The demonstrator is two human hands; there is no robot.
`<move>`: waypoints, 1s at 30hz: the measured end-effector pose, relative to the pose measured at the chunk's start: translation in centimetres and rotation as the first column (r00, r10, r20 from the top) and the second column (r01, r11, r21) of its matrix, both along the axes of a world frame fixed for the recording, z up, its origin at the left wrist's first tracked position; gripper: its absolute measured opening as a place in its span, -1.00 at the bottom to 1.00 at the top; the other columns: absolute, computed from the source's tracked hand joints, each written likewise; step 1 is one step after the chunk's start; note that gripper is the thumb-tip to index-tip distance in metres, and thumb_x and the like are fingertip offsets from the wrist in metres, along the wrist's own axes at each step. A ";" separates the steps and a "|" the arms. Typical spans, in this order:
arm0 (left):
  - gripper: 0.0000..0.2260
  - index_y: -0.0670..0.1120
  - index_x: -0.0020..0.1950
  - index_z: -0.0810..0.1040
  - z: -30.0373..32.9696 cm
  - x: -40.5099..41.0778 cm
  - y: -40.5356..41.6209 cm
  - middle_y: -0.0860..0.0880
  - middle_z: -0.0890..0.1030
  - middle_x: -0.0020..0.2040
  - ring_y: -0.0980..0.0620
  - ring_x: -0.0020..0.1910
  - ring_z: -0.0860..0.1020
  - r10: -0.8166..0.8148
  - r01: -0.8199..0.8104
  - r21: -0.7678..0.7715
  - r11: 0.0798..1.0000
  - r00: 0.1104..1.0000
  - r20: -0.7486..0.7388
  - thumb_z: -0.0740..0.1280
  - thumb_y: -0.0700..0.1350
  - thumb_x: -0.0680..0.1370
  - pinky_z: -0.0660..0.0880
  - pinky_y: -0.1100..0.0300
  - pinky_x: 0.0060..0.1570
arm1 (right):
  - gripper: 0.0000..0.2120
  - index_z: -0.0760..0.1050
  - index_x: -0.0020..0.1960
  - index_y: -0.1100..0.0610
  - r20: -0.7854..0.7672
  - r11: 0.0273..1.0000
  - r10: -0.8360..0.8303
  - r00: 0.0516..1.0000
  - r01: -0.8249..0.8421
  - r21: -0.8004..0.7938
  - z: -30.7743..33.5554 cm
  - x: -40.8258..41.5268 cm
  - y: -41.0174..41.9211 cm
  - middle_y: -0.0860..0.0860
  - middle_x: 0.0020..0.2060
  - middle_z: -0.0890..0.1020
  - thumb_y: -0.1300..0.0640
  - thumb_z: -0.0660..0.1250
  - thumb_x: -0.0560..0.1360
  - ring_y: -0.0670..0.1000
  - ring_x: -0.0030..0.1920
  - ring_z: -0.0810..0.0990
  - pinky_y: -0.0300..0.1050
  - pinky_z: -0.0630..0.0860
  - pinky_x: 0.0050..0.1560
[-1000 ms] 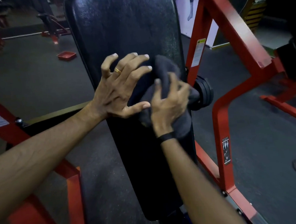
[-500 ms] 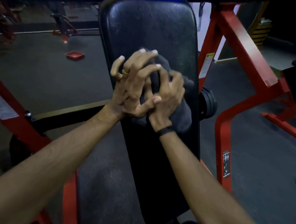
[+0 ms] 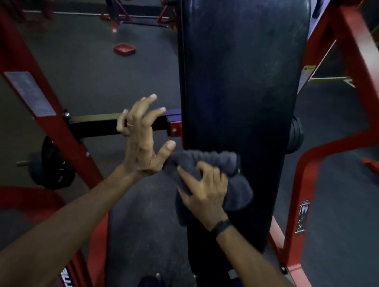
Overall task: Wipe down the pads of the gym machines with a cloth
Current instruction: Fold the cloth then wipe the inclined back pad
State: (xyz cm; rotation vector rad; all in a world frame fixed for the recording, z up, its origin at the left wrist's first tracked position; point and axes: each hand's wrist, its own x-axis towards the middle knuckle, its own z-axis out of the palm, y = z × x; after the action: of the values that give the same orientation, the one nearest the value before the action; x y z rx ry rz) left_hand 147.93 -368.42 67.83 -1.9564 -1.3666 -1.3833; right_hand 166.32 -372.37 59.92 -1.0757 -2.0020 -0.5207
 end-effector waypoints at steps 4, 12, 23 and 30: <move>-0.45 -0.10 0.38 0.36 -0.7 -0.8 -1.5 -0.20 0.37 0.45 -0.18 0.46 0.34 -0.025 0.022 -0.067 0.998 0.999 -0.037 0.10 0.28 0.58 0.06 -0.22 0.36 | -0.54 0.69 0.07 -0.06 0.184 0.973 0.066 0.981 -0.023 -0.228 -6.6 2.2 -5.9 0.07 0.05 0.42 0.08 0.63 0.18 0.10 -0.13 0.42 -0.09 0.37 -0.27; -0.48 -0.13 0.39 0.35 2.0 0.3 -2.4 -0.22 0.37 0.46 -0.08 0.46 0.34 0.005 -0.004 -0.010 1.000 0.997 0.074 0.17 0.14 0.53 0.09 -0.20 0.38 | -0.95 0.62 -0.11 0.07 -0.083 0.990 -0.104 0.991 0.112 0.090 10.8 -4.8 3.8 0.13 -0.12 0.57 0.15 0.41 0.43 0.14 -0.17 0.43 0.04 0.25 -0.19; -0.55 -0.11 0.35 0.37 4.1 4.5 -2.1 -0.17 0.38 0.41 -0.10 0.41 0.35 -0.145 0.157 0.062 0.986 0.974 -0.173 0.12 0.14 0.58 0.04 -0.04 0.45 | -0.69 0.49 0.12 0.18 -0.066 0.990 -0.050 0.997 0.058 0.125 2.0 -3.3 0.3 0.14 -0.02 0.47 0.18 0.43 0.40 0.13 -0.17 0.40 0.00 0.26 -0.24; -0.65 -0.09 0.33 0.45 4.9 8.7 0.9 -0.13 0.39 0.48 -0.11 0.50 0.32 -0.186 0.279 0.075 0.957 0.794 -0.579 0.23 0.05 0.61 -0.02 -0.08 0.46 | -0.68 0.51 0.24 -0.11 -0.002 0.997 -0.041 0.999 0.041 -0.058 -5.8 1.5 -3.9 0.06 0.09 0.44 -0.04 0.35 0.49 0.10 -0.10 0.43 -0.02 0.43 -0.18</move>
State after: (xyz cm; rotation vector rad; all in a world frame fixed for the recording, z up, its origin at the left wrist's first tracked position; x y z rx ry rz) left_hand 156.61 -367.48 72.69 -2.2313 -0.7318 -0.8413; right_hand 167.85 -376.27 54.08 -1.1544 -2.0071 -0.4846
